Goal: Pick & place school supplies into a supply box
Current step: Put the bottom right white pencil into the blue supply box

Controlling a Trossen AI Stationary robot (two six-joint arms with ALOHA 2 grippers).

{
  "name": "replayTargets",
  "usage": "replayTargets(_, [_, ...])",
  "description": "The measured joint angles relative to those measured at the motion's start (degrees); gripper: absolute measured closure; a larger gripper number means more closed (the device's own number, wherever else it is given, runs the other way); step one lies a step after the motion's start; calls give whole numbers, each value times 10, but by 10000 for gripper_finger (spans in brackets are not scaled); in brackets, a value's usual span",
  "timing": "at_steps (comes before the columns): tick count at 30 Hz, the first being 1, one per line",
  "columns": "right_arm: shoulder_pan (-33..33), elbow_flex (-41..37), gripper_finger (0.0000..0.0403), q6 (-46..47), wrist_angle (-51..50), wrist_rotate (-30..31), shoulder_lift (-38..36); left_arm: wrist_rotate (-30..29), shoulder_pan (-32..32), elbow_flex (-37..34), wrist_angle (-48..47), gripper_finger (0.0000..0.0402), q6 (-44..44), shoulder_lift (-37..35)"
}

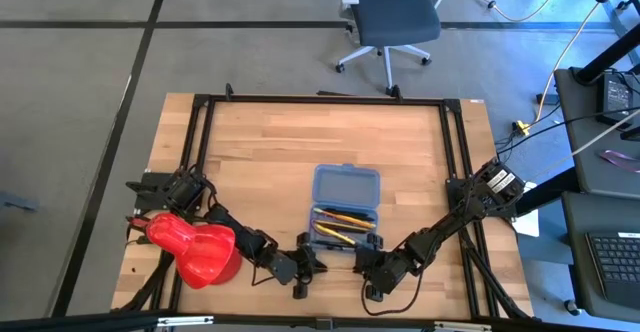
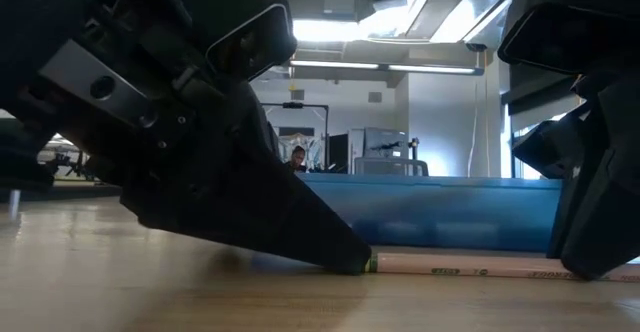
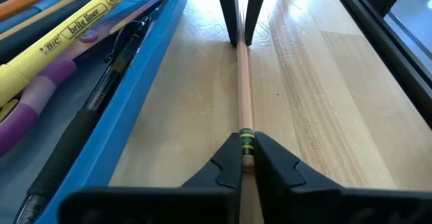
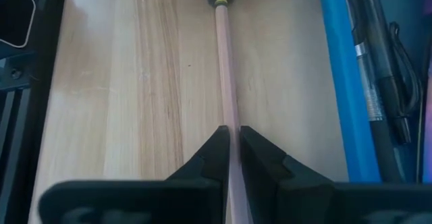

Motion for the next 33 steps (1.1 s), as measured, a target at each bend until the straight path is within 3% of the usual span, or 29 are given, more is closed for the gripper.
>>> replayTargets(10, [0,0,365,-3,2,-4,-6,1,0,0,5,389,3,0])
replayTargets(21, [10,-1,362,-49,3,-7,-86,22,-3,-2,1,393,11,-21])
replayTargets(33, [10,-1,361,-44,-45,-6,-111,34,-4,-2,-5,395,17,-44])
